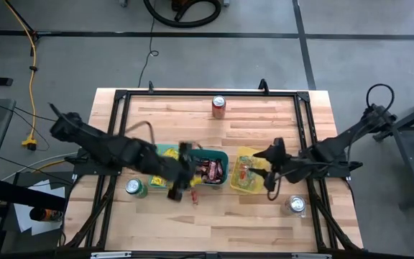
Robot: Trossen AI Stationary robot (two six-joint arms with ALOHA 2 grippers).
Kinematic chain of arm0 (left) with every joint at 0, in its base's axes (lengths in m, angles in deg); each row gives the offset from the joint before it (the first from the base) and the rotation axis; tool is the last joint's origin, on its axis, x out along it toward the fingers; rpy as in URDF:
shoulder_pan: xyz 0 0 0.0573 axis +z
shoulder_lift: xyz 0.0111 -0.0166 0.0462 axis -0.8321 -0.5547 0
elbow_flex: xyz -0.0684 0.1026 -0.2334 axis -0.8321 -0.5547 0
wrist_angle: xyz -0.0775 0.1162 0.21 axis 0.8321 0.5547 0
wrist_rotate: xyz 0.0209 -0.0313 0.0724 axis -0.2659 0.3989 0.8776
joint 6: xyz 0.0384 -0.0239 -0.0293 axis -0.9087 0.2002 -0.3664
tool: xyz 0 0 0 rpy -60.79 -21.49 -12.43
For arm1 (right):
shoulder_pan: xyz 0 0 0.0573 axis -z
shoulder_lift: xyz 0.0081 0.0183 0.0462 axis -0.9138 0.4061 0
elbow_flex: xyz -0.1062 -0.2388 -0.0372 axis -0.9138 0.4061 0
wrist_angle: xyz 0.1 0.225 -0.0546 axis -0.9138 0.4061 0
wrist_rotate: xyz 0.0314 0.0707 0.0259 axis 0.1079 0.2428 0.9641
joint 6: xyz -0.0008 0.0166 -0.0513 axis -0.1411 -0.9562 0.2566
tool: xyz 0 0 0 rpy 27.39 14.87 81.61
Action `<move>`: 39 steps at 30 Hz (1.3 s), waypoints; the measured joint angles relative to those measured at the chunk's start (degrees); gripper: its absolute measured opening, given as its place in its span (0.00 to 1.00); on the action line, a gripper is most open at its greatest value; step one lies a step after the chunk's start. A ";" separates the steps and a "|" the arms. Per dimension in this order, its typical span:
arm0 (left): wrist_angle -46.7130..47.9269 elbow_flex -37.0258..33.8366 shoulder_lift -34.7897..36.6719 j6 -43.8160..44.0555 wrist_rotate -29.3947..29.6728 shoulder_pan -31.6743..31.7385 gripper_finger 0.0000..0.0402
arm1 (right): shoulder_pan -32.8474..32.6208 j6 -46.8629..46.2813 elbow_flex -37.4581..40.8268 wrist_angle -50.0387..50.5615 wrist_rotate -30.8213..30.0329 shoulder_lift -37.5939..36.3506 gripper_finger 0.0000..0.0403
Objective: Sort candy
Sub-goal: Put the red gummy into the yellow bin
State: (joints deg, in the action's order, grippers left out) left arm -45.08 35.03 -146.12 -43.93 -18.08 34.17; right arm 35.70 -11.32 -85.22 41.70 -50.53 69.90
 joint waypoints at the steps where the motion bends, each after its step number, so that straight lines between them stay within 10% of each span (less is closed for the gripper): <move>1: 2.74 2.07 -2.02 -1.01 -2.52 -0.86 0.48 | -0.49 -0.29 -0.02 0.21 -0.75 -0.96 0.64; 8: 10.39 6.76 -14.82 -11.68 -17.79 -5.75 0.54 | -1.62 -1.34 -0.06 1.27 -3.43 -5.34 0.64; 27: 10.31 4.88 -38.12 -33.51 -18.12 -0.97 0.52 | -1.54 -3.08 -0.06 3.67 -7.11 -5.49 0.64; 35: 11.42 5.03 -37.62 -29.33 -23.67 0.82 0.07 | -1.54 -4.40 -0.06 4.69 -7.12 -5.49 0.64; 39: 13.18 8.73 -33.48 -18.93 -26.76 2.08 0.02 | -1.72 -3.62 -0.04 3.16 -7.61 -5.73 0.64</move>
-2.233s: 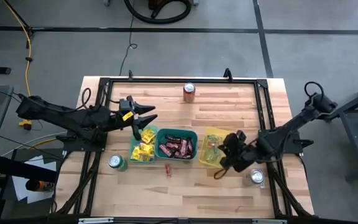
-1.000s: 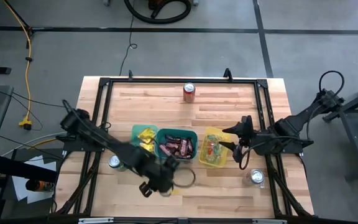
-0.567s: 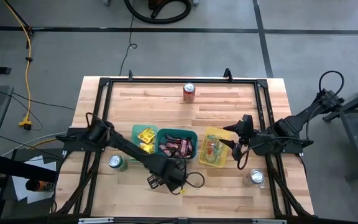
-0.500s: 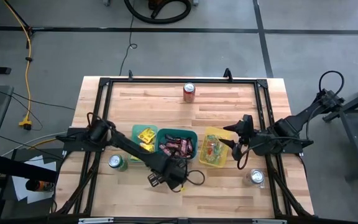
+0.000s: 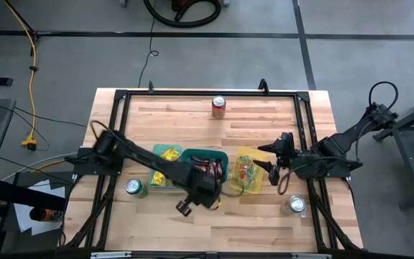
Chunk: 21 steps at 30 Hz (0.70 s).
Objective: Sort candy
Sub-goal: Put the red gummy into the yellow bin
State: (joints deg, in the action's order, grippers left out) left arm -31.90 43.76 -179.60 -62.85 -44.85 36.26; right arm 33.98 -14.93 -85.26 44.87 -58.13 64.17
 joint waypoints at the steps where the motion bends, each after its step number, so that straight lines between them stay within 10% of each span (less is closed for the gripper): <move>1: -0.01 1.00 1.82 1.65 -0.44 0.57 0.01 | -0.26 1.30 0.00 -1.80 -0.03 -0.31 0.64; 9: -37.18 -1.39 14.09 13.35 -0.68 9.78 0.00 | -0.83 16.80 -0.02 -16.00 -2.56 -3.94 0.64; 21: -73.42 -4.70 -5.23 31.20 4.54 16.48 0.02 | -0.82 19.12 0.00 -18.46 -6.61 -10.73 0.64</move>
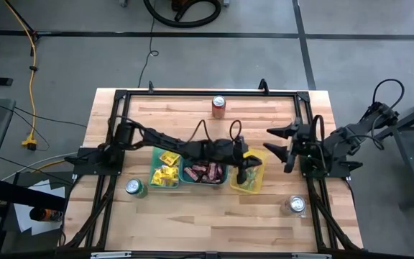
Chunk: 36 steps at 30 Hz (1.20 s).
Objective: Sort candy
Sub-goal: Put the red gummy into the yellow bin, then adjust the red-silver soda can
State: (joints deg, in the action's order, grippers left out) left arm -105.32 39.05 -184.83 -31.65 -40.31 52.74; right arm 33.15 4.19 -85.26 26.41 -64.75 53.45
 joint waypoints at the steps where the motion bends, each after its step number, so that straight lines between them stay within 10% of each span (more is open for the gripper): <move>1: -1.84 0.00 -1.21 0.82 1.13 -0.25 0.03 | 0.00 -0.05 0.00 -0.29 -0.05 -0.34 0.64; 16: 10.57 0.03 3.77 -2.32 2.70 -1.88 0.58 | -0.13 -2.62 0.00 -1.38 4.44 -3.19 0.64; 24: 35.62 -0.58 23.97 -2.55 -1.74 -0.08 0.60 | -0.15 -26.09 -0.02 10.90 27.79 -5.30 0.64; 36: 18.42 -21.82 44.59 2.14 12.86 -0.66 0.58 | -0.12 -40.19 -10.50 54.66 59.16 9.32 0.64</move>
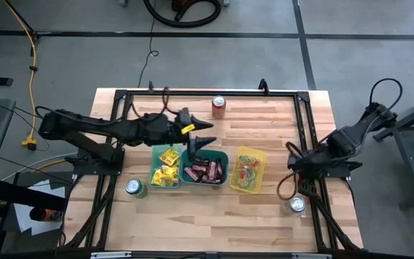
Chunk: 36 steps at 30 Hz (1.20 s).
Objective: Sort candy
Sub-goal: Adjust the red-silver soda can
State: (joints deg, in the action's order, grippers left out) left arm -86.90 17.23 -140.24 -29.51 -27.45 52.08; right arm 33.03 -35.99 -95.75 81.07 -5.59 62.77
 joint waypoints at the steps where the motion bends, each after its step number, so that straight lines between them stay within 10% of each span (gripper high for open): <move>1: -2.07 -1.98 0.99 0.98 0.86 0.00 0.58 | -0.14 0.47 -1.26 4.21 1.79 1.98 0.64; 8: -6.40 -8.30 5.41 4.57 1.86 0.00 0.58 | -2.28 7.31 -0.56 16.58 10.98 12.38 0.64; 21: -5.23 -8.44 18.21 -7.31 3.64 1.14 0.58 | -9.32 5.11 8.68 6.08 15.91 18.68 0.64; 36: 4.09 -8.41 29.63 -11.61 9.07 2.78 0.58 | -4.96 6.07 4.74 -10.54 3.45 24.09 0.64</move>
State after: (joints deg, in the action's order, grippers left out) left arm -82.81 8.83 -110.61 -41.12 -18.38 54.86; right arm 28.07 -29.92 -91.02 70.53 -2.14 86.86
